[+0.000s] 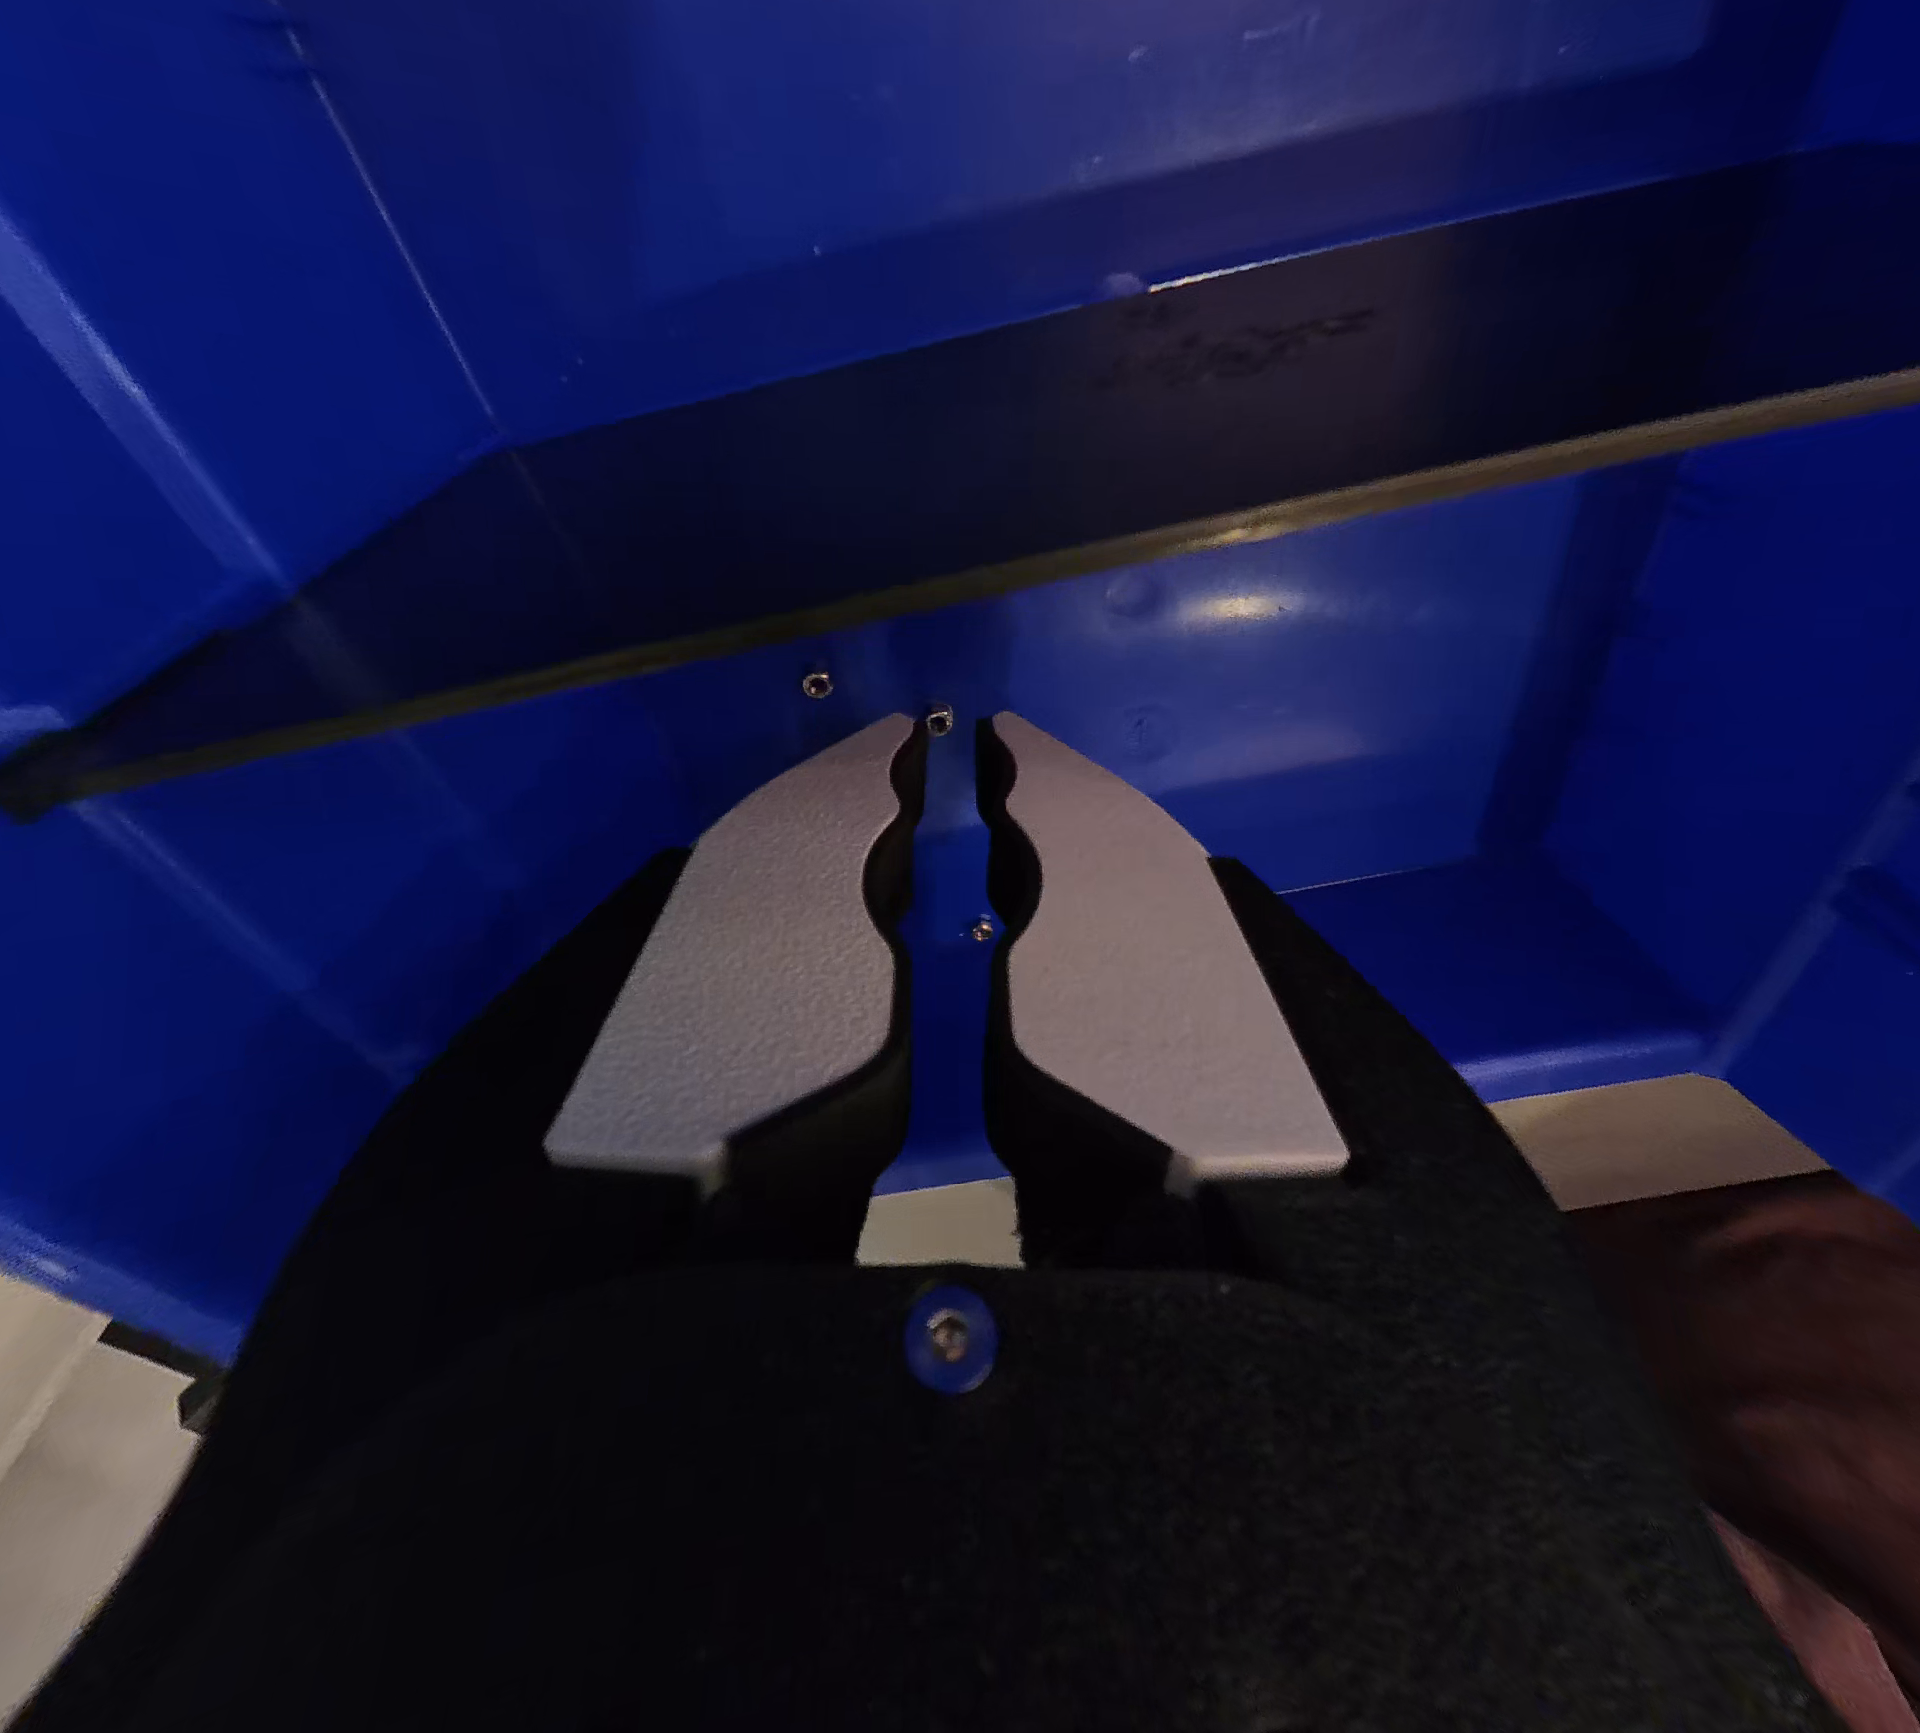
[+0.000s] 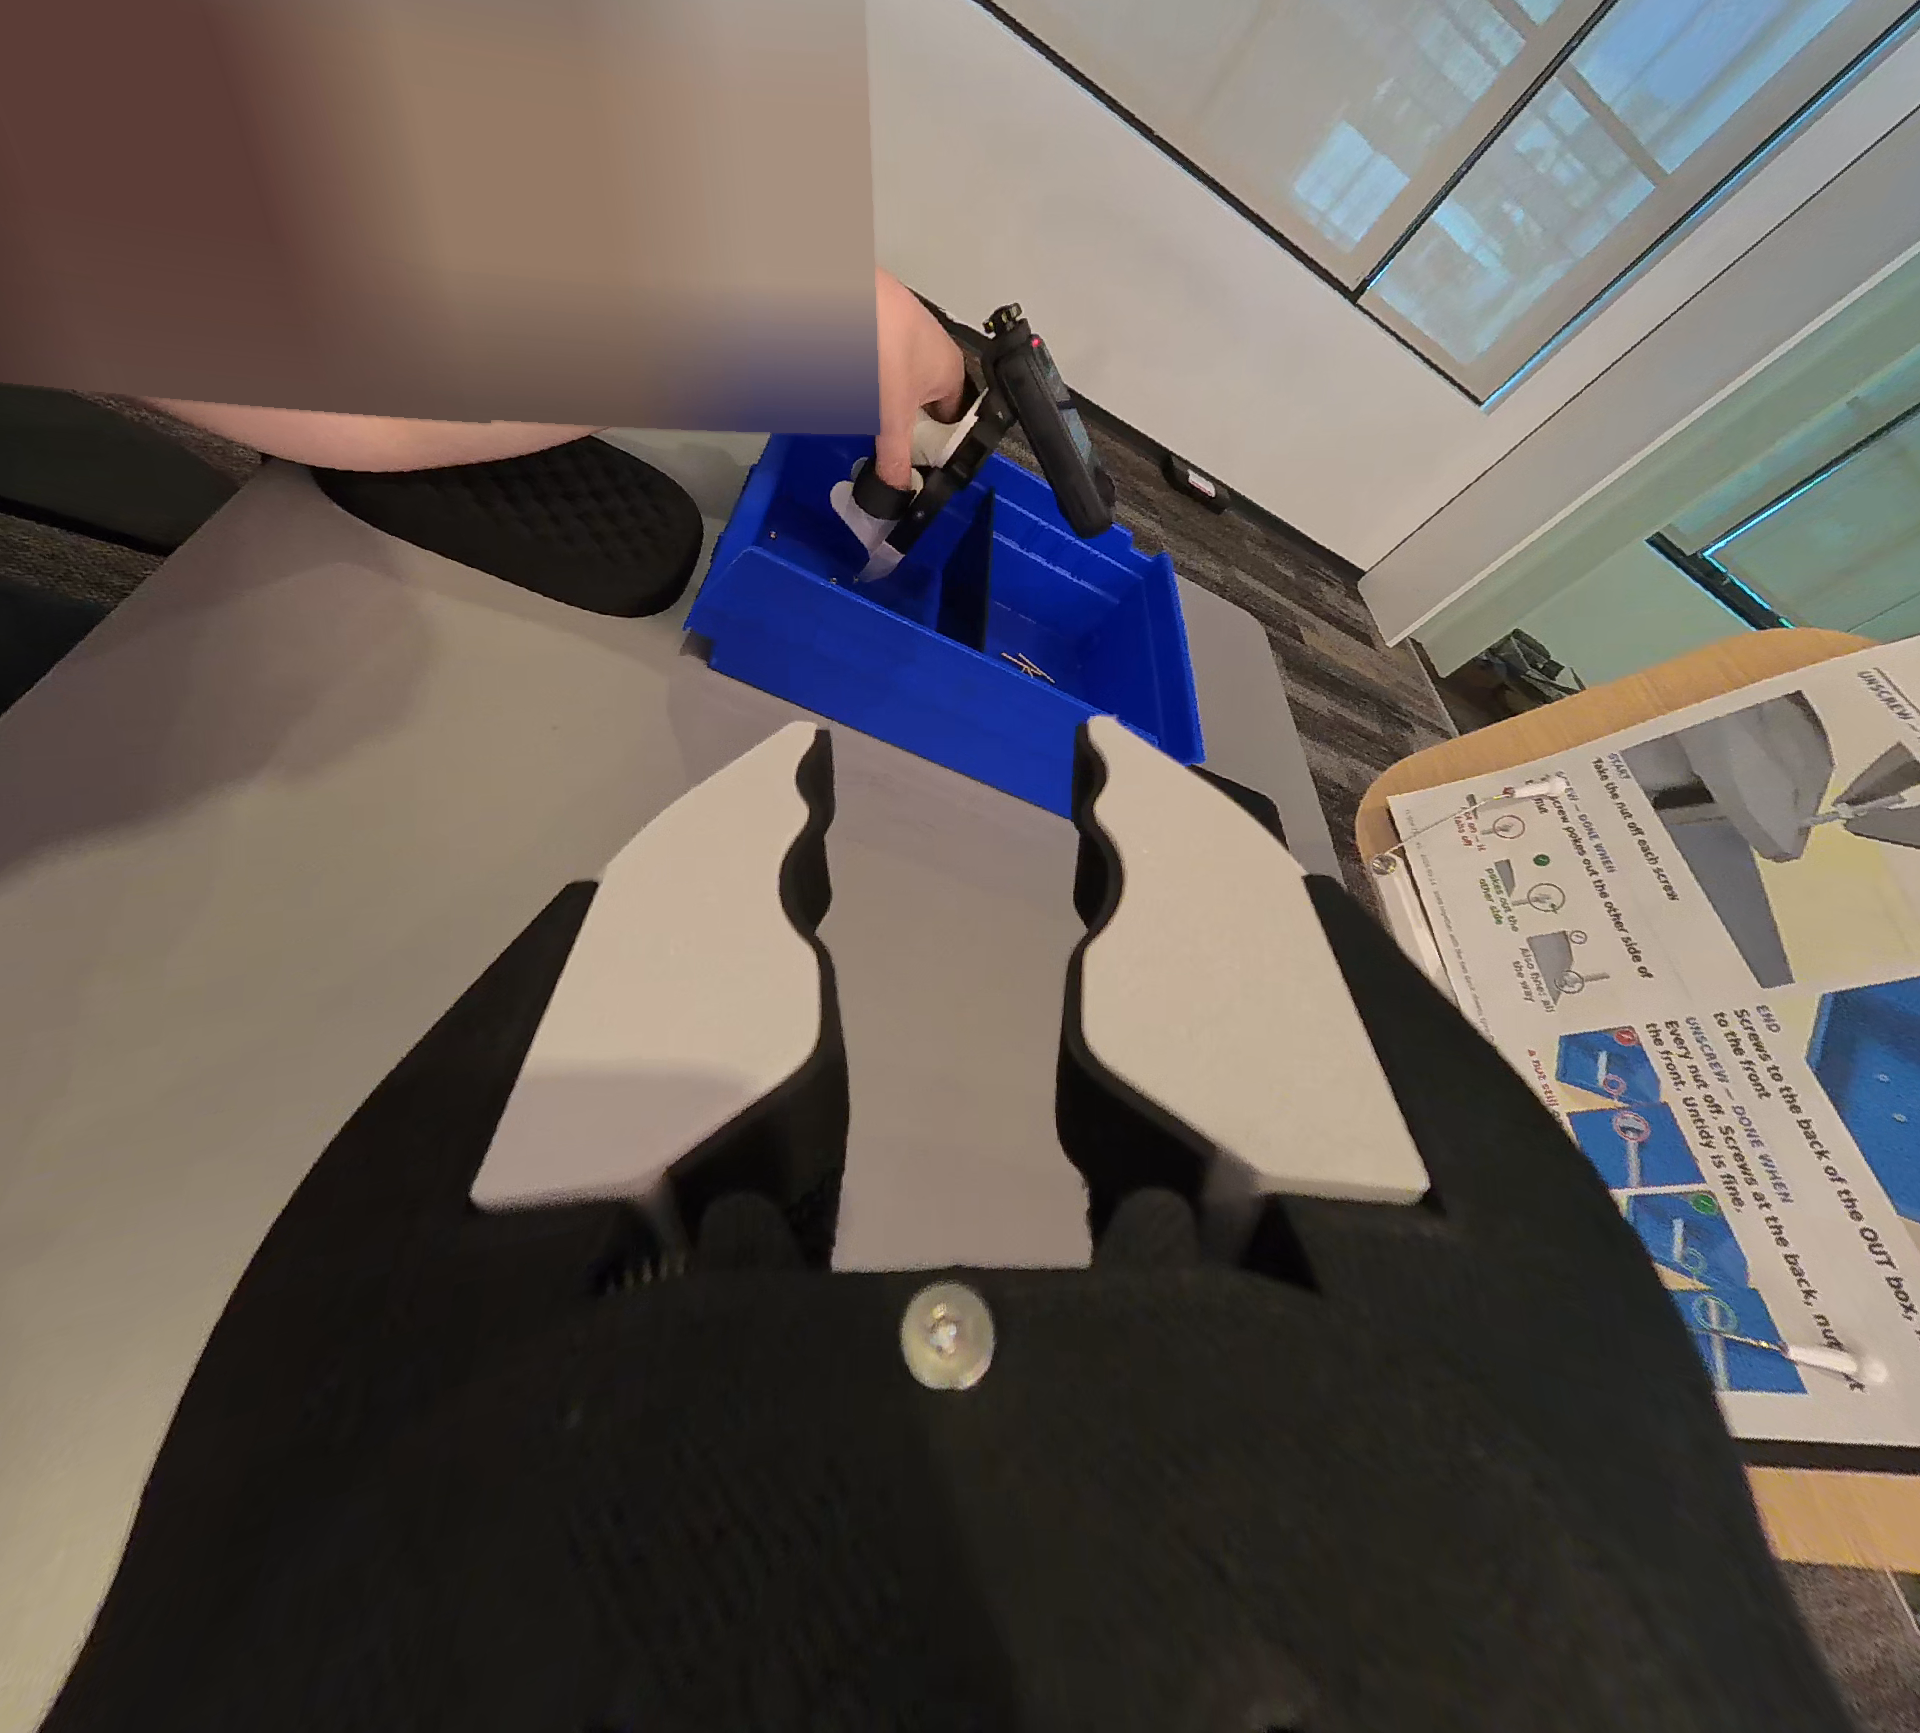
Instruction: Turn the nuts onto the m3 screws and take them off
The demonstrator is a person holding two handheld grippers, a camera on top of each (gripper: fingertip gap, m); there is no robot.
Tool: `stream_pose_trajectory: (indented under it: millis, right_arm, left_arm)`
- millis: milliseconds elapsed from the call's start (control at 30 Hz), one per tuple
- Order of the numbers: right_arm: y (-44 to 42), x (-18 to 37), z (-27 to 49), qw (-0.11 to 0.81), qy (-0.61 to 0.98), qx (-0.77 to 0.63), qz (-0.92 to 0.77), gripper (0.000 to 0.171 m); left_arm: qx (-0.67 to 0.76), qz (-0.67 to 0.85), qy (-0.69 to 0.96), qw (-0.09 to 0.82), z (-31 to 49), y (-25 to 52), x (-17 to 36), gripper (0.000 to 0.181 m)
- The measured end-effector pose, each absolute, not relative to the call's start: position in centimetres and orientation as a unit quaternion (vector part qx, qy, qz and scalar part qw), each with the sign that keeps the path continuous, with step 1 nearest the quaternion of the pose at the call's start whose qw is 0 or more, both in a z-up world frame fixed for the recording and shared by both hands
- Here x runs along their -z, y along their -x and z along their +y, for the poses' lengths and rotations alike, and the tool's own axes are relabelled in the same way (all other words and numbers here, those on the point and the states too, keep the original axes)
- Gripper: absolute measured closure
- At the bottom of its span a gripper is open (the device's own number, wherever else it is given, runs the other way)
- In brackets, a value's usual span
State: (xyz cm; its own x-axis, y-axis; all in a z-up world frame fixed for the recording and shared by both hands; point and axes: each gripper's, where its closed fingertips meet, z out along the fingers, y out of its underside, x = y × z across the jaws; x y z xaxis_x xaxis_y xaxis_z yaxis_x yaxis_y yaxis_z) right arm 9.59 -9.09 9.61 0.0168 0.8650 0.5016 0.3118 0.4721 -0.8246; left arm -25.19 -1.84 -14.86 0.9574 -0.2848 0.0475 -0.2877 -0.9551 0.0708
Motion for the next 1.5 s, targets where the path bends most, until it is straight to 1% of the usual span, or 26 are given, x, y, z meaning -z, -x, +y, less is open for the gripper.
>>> stream_pose_trajectory:
  millis: [233,900,1267,1500]
  right_arm:
    - [-9.6,-9.4,-9.1,0.55,0.45,-0.248,-0.659,0.126]
    - [-9.4,-8.1,-8.6,0.531,0.462,-0.234,-0.671,0.126]
    - [-9.3,-7.7,-8.5,0.524,0.466,-0.227,-0.676,0.126]
    - [-9.2,-7.3,-8.4,0.518,0.469,-0.223,-0.68,0.126]
  left_arm:
    - [-0.011,-0.145,-0.988,0.058,-2.2,25.6,15.6,0.171]
    - [-0.005,-0.143,-0.988,0.06,-2.1,25.6,15.7,0.175]
    - [-0.008,-0.142,-0.989,0.03,-1.4,25.5,14.9,0.176]
    - [-0.004,-0.147,-0.989,0.036,-1.8,25.5,14.6,0.176]
